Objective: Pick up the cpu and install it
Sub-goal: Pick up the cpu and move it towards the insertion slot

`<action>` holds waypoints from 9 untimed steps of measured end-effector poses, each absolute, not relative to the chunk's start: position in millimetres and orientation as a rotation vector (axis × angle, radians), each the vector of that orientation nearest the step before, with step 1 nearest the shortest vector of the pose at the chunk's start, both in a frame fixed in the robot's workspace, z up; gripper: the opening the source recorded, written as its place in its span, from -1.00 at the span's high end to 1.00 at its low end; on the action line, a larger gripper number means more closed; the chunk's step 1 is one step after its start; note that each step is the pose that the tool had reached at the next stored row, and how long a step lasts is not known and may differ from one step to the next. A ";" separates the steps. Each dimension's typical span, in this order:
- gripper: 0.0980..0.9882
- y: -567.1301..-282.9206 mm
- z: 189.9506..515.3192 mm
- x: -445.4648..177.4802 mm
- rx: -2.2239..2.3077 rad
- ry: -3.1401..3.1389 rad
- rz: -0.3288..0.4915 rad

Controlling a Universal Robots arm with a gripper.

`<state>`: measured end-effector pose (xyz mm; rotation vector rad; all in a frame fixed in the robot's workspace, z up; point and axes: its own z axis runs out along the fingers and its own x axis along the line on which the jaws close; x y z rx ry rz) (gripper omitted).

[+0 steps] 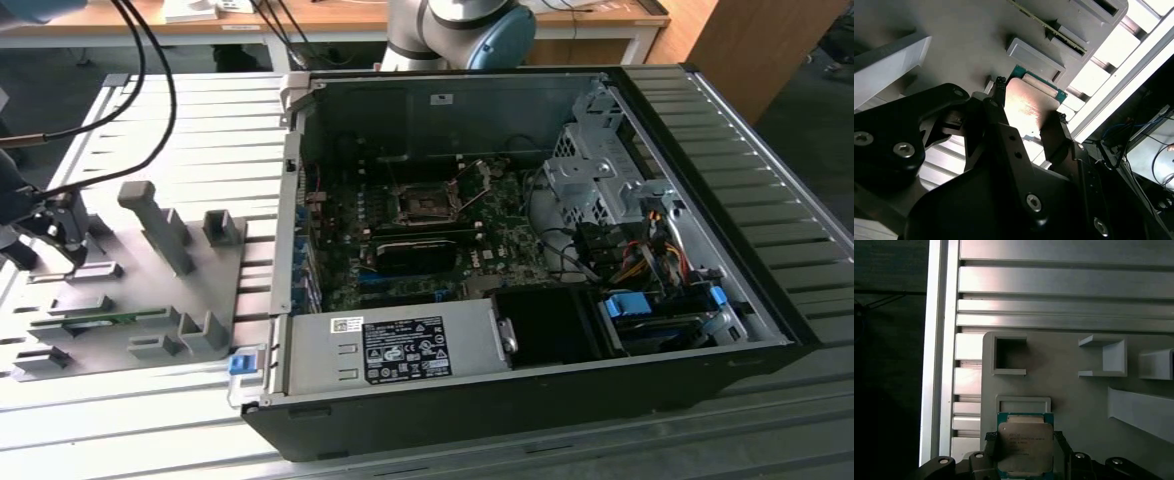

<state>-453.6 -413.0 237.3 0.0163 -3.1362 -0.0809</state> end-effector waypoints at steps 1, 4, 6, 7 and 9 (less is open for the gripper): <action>0.03 -413.1 237.5 -453.6 0.016 -3.136 -0.081; 0.03 -413.1 238.0 -453.6 0.016 -3.136 -0.081; 0.03 -413.1 238.7 -453.6 0.016 -3.136 -0.081; 0.03 -413.1 239.6 -453.6 0.017 -3.136 -0.080; 0.03 -413.0 240.9 -453.5 0.016 -3.136 -0.081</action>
